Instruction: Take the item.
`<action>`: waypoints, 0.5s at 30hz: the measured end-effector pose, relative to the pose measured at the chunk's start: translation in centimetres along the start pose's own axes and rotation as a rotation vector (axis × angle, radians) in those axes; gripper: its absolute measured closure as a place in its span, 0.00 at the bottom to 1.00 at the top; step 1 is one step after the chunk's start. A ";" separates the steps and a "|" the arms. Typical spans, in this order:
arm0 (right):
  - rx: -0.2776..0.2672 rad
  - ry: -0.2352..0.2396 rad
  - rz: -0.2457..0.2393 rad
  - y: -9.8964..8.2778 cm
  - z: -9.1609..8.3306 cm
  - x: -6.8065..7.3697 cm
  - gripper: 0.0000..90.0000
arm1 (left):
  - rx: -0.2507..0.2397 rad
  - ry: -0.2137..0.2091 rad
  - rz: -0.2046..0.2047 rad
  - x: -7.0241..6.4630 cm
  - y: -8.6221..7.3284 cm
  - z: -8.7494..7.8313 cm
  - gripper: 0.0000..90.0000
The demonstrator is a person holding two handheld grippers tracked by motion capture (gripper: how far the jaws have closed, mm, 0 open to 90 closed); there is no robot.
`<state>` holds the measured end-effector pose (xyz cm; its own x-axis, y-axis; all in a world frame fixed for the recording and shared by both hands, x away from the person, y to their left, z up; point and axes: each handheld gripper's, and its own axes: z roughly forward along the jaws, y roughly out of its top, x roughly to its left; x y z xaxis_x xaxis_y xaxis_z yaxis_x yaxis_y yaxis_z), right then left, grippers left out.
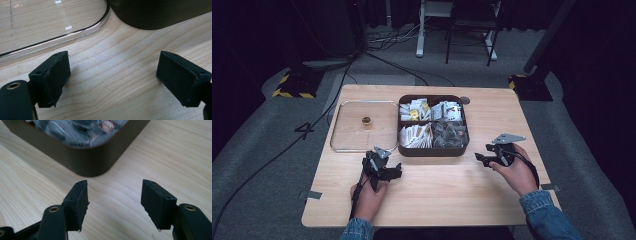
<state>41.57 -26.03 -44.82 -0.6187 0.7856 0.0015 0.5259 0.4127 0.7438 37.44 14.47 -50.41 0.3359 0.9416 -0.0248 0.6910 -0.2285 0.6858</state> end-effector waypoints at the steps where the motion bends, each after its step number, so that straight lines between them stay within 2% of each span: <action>1: -0.004 0.008 0.007 0.3 -0.1 0.1 0.43 | 0.000 0.000 0.000 0.0 0.0 0.0 0.14; 9: -0.031 0.024 0.005 3.0 -1.0 0.5 0.43 | 0.000 0.000 0.000 0.0 0.0 0.0 0.14; 15: -0.021 0.035 0.010 4.5 -1.0 0.4 0.43 | 0.000 0.003 -0.004 -0.1 -0.1 -0.1 0.14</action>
<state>43.11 -24.30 -40.82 -0.6336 0.7730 0.0317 0.5197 0.3948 0.7576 37.30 14.44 -50.40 0.3314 0.9432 -0.0248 0.6925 -0.2253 0.6854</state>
